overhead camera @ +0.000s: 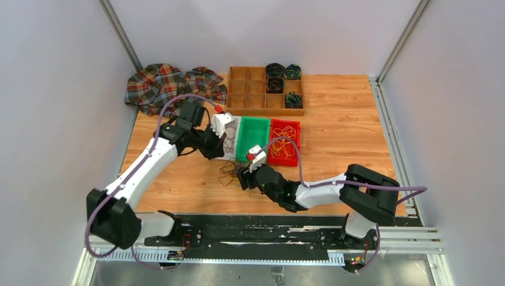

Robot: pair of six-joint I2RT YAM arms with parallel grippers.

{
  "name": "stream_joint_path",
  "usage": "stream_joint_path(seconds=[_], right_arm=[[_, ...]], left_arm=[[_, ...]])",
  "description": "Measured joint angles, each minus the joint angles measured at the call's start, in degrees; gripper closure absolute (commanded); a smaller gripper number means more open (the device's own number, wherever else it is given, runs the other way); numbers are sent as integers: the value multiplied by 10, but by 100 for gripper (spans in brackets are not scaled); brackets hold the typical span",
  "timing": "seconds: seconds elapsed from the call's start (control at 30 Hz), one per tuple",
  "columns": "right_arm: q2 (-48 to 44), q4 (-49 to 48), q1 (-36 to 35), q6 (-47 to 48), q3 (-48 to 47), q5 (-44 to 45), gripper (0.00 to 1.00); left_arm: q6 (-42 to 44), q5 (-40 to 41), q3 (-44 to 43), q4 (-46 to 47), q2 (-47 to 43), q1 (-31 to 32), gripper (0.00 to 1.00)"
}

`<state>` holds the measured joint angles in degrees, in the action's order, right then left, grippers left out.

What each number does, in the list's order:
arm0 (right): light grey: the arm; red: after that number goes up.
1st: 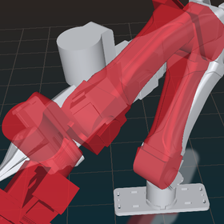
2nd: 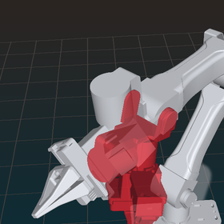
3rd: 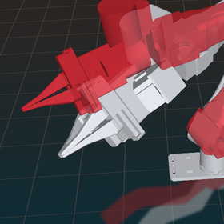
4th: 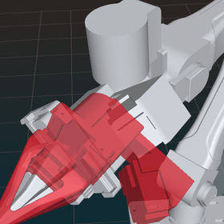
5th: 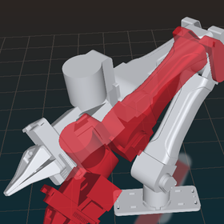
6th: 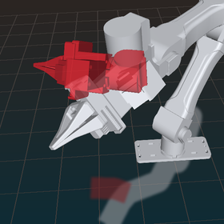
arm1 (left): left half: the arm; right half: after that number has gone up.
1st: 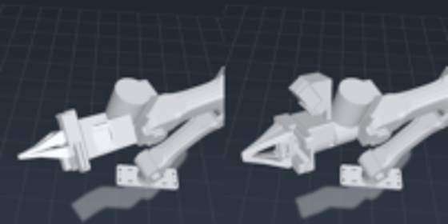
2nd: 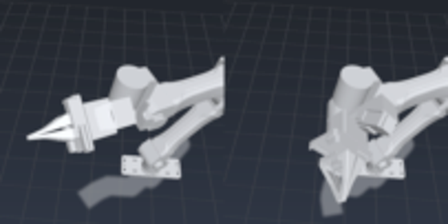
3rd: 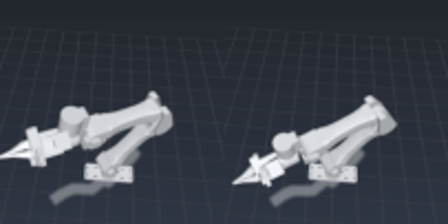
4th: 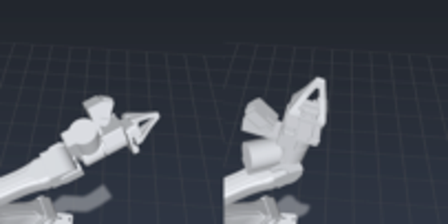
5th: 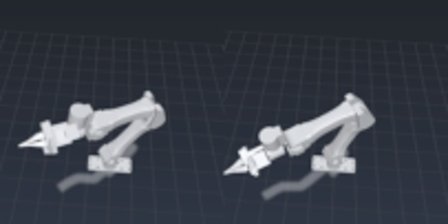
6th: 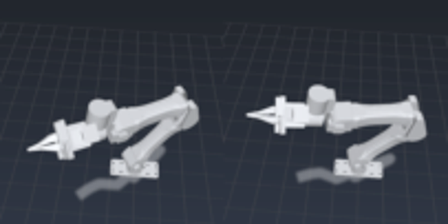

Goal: Untangle the cables

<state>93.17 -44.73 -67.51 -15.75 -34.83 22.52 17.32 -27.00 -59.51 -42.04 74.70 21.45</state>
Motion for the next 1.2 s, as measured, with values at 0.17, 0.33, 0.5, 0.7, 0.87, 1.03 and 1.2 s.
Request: stream_joint_path(seconds=[0.17, 0.33, 0.5, 0.7, 0.87, 1.03, 1.2], right_arm=[[-11, 12, 0, 17, -35, -6, 36], [-38, 13, 0, 33, -59, -16, 36], [-42, 27, 0, 38, -63, -12, 38], [-47, 48, 0, 37, -57, -3, 40], [9, 65, 0, 29, -57, -3, 44], [54, 78, 0, 14, -54, -6, 59], [61, 71, 2, -5, -26, -10, 79]], left_arm=[[10, -20, -60, -63, -75, 0, 99], [13, -36, -85, -124, -121, 0, 99], [23, -40, -76, -134, -120, 0, 90], [28, -22, -46, -115, -35, 0, 58], [15, -7, 9, -81, 18, 0, 43], [-11, 9, 41, -28, 21, 0, 42], [-45, 31, 79, 37, 47, 0, 42]])
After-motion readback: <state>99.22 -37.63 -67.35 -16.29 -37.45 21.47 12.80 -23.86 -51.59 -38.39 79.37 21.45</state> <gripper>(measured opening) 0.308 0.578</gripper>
